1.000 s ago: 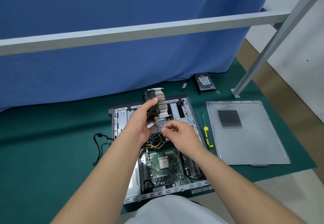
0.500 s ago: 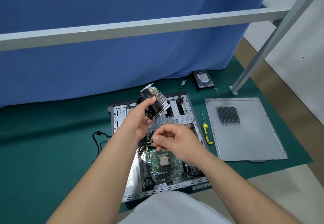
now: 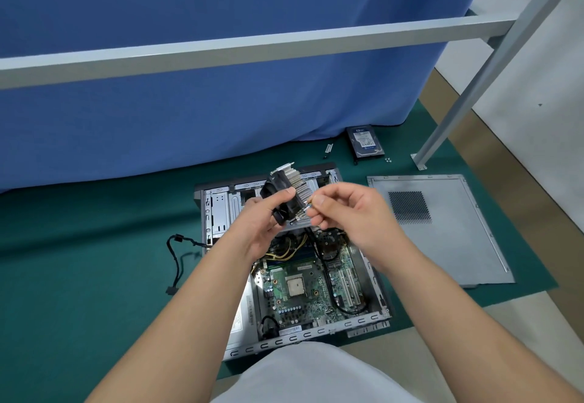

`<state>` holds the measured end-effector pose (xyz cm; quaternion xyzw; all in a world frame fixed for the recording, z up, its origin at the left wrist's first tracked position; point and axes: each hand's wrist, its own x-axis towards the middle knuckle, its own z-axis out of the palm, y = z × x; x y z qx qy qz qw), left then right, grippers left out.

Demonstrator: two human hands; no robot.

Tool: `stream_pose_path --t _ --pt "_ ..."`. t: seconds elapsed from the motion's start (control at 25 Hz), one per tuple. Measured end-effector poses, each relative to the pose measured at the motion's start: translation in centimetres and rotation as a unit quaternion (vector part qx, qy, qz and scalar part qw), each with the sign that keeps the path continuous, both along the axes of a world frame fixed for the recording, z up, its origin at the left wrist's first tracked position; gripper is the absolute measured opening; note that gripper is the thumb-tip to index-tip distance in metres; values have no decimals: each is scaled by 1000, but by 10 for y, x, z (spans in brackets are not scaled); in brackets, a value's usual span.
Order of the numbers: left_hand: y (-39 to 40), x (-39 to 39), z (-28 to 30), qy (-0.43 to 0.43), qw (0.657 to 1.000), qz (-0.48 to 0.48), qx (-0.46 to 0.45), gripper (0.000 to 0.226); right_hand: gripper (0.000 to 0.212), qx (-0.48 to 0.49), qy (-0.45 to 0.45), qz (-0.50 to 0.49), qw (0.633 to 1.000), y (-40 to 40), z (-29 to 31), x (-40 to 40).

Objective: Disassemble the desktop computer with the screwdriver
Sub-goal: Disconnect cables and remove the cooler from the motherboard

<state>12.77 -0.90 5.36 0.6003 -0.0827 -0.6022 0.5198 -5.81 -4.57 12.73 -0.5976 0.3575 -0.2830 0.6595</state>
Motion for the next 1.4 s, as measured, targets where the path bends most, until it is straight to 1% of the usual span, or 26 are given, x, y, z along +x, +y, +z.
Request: stream_pose_path --t 0.04,0.16,0.28,0.36,0.52,0.64,0.72,0.84,0.96,1.08,1.16,1.24,1.32,1.4 --pt "1 -2 -2 -5 1000 -2 -1 72 11 2 -1 -8 1000 -5 1 -1" --pt "2 -7 -5 -22 1000 -7 -4 77 10 15 0 -32 999 -18 0 -2" --pt "5 -8 -9 -24 999 -33 -12 101 10 36 -3 -56 998 -31 -3 -7" --pt "8 -7 -12 -31 998 -47 -11 111 11 42 9 -65 997 -39 -6 -9" --pt "10 -9 -17 -97 991 -88 3 111 13 32 57 -62 996 -54 -16 -11" --pt "10 -14 -16 -178 975 -133 29 116 11 -15 119 -41 992 -66 -19 -7" --pt "9 -20 -13 -239 956 -167 39 111 11 -58 169 -17 984 -73 -21 -2" --pt "8 -26 -9 -298 934 -195 14 91 12 -136 244 37 960 -79 -23 6" --pt "9 -27 -8 -339 917 -208 -13 84 13 -215 301 84 925 -83 -26 11" --pt "10 -27 -7 -378 900 -215 -33 82 12 -276 368 118 880 -88 -26 17" --pt "11 -27 -6 -413 883 -221 -41 84 14 -279 410 140 857 -92 -27 17" --pt "12 -26 -4 -442 867 -226 -39 83 19 -249 446 158 845 -97 -30 13" --pt "14 -24 -3 -453 861 -229 -35 80 26 -197 454 170 852 -101 -34 8" --pt "15 -23 -1 -449 863 -227 -37 78 27 -155 442 170 867 -101 -40 3"
